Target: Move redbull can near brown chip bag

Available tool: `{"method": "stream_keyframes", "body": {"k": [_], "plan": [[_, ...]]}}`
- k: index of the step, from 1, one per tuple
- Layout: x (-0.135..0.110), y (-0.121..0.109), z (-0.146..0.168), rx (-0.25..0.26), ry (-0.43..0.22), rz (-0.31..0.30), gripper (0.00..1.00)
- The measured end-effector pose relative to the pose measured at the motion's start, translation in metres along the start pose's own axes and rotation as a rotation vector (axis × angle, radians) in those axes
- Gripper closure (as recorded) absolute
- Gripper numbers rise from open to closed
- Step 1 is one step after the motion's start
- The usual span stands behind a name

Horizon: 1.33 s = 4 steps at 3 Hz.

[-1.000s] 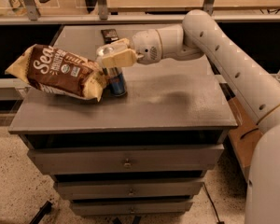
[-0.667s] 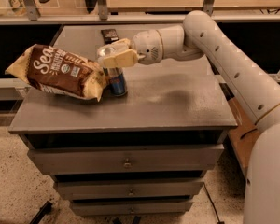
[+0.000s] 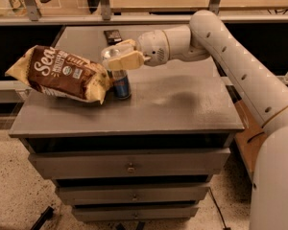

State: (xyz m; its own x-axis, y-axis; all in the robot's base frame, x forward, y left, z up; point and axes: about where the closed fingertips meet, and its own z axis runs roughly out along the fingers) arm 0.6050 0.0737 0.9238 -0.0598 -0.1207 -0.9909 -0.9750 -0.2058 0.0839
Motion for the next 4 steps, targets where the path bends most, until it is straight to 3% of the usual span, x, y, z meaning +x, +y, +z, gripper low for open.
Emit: {"method": "stream_keyframes", "body": {"k": [1, 2, 4], "plan": [[0.0002, 0.0007, -0.0035, 0.007, 0.002, -0.008, 0.13], [0.0000, 0.0005, -0.0060, 0.018, 0.002, -0.016, 0.00], [-0.0015, -0.0012, -0.0111, 0.032, -0.001, -0.023, 0.00]]}}
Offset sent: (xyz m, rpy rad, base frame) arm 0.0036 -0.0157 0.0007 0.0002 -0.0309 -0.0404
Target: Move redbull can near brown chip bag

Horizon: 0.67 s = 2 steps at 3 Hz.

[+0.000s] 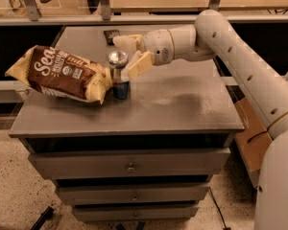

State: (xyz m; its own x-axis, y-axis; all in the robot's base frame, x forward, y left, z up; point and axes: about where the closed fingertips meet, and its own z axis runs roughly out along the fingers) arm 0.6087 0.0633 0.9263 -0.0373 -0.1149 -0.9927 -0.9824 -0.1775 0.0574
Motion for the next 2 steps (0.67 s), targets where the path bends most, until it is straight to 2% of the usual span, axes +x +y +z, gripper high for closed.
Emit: {"method": "stream_keyframes", "body": {"k": [2], "plan": [[-0.008, -0.014, -0.034, 0.102, -0.023, 0.025, 0.00]]}}
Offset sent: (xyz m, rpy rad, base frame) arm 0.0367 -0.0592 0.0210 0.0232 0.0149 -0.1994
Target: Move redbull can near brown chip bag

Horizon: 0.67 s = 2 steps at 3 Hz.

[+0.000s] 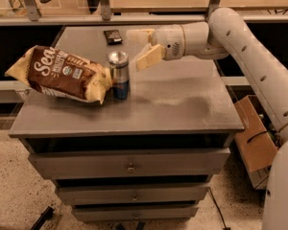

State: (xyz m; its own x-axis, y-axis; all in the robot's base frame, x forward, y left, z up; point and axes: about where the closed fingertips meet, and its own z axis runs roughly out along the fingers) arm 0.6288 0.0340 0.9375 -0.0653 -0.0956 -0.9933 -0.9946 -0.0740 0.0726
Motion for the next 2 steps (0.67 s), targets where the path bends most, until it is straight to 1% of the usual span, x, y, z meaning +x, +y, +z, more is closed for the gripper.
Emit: {"method": "stream_keyframes", "body": {"k": [2], "plan": [[-0.015, -0.020, -0.047, 0.143, -0.028, -0.015, 0.00]]}}
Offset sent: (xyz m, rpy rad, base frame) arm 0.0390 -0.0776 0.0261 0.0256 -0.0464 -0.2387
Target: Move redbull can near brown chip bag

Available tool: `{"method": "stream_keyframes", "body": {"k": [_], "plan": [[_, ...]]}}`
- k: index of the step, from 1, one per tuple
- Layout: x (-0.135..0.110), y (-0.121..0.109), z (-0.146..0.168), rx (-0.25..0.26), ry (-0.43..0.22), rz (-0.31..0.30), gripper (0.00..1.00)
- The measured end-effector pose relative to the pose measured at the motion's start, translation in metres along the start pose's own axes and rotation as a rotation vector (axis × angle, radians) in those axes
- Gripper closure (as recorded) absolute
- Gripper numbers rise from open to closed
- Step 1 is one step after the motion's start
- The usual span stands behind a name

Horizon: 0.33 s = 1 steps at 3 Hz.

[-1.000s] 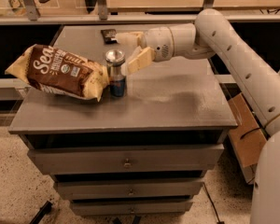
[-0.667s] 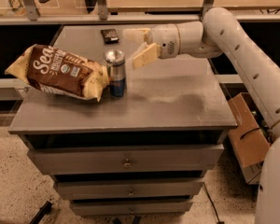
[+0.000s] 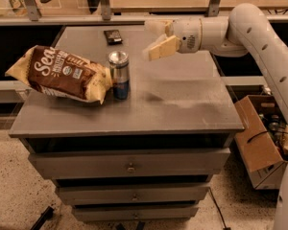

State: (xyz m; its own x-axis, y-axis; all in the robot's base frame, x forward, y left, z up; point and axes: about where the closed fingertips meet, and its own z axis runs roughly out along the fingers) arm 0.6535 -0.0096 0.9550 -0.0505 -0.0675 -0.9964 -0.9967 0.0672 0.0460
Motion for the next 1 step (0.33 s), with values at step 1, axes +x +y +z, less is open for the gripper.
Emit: {"method": "stream_keyframes", "body": {"k": [1], "plan": [[0.0000, 0.0000, 0.0001, 0.000, 0.000, 0.000, 0.00]]}}
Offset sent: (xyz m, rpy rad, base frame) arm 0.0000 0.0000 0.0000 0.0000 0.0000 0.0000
